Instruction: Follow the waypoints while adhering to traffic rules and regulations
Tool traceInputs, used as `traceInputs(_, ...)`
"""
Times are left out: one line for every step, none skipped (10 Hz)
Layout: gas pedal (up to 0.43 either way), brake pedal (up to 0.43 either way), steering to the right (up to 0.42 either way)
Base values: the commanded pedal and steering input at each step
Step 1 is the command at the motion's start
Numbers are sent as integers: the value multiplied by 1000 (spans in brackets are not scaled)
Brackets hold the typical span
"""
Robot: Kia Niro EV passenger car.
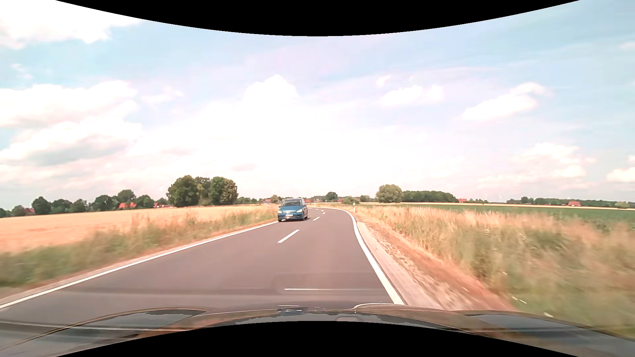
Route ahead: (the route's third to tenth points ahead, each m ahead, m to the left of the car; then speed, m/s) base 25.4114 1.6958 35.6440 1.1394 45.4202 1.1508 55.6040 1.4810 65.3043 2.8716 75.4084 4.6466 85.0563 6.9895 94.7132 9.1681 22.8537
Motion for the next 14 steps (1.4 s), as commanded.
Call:
traceInputs(28, 0, 29)
traceInputs(28, 0, 24)
traceInputs(39, 0, 20)
traceInputs(59, 0, 15)
traceInputs(67, 0, 7)
traceInputs(67, 0, -4)
traceInputs(67, 0, -9)
traceInputs(67, 0, -9)
traceInputs(67, 0, -9)
traceInputs(67, 0, -11)
traceInputs(59, 0, -16)
traceInputs(59, 0, -23)
traceInputs(59, 0, -26)
traceInputs(59, 0, -28)
